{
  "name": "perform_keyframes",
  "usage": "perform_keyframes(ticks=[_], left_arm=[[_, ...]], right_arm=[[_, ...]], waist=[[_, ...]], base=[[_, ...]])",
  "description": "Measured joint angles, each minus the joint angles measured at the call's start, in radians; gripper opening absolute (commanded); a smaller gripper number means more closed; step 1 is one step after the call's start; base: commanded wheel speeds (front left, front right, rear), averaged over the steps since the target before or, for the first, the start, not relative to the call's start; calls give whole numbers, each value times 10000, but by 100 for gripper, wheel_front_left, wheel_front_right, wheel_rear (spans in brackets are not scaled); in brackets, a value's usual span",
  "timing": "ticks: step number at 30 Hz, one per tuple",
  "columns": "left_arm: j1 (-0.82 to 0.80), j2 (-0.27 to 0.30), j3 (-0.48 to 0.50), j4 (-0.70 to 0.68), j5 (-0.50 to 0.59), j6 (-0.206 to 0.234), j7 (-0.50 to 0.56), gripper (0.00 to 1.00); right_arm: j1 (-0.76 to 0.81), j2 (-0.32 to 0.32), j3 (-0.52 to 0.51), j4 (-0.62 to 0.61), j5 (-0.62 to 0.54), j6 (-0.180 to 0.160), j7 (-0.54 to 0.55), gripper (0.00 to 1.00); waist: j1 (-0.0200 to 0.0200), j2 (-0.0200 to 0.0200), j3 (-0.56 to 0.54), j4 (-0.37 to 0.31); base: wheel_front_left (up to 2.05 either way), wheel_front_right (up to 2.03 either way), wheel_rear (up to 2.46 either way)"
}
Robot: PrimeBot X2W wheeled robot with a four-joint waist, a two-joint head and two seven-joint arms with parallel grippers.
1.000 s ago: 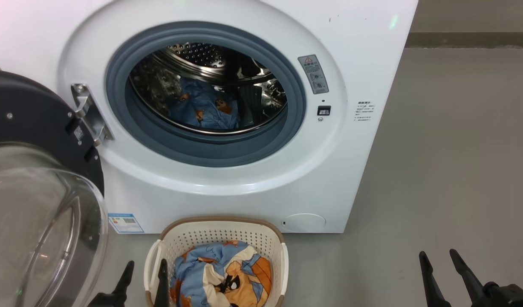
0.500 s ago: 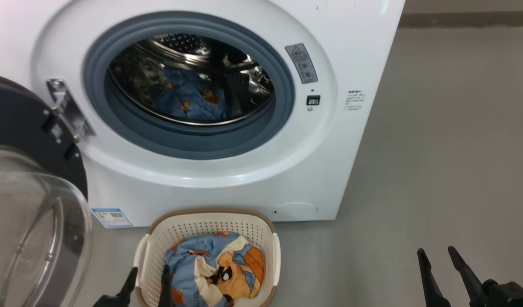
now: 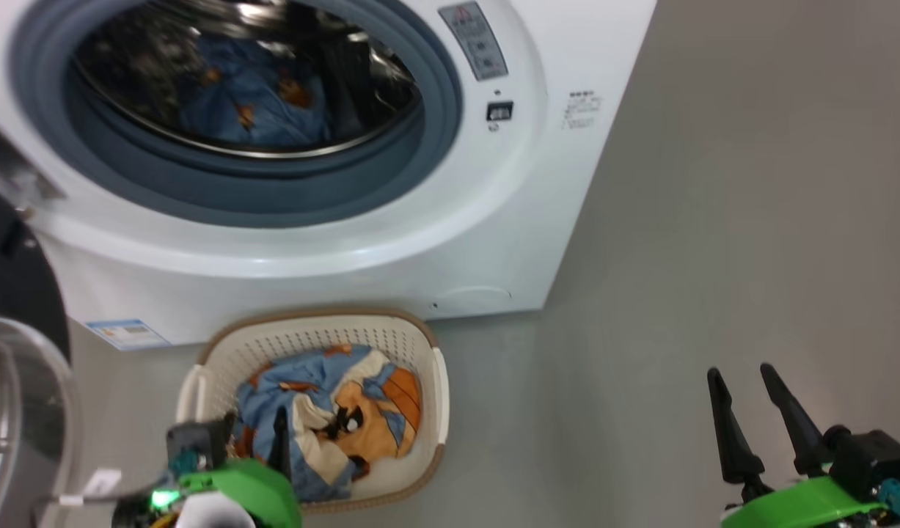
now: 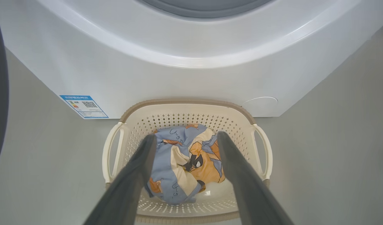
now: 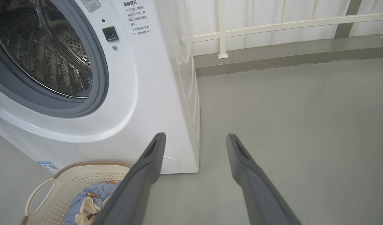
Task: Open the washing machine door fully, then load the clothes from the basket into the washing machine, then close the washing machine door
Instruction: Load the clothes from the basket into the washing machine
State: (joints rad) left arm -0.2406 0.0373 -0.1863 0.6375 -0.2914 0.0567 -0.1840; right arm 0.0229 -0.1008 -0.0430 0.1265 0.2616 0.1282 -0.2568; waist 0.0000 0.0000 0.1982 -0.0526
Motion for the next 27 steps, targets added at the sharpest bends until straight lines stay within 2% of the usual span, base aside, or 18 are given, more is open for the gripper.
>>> perform_keyframes(ticks=[12,27], left_arm=[[-2976,291,477,3239,-552,-13,784,100],[-5550,529,671,5674,-855,-188,604,100]], right_arm=[[-1376,-92,303,12,449,0,0,100],[-2381,-313,525,-2,637,0,0,100]], waist=[[0,0,1901,-683],[0,0,4094,-1377]], base=[[0,0,0],[0,0,0]])
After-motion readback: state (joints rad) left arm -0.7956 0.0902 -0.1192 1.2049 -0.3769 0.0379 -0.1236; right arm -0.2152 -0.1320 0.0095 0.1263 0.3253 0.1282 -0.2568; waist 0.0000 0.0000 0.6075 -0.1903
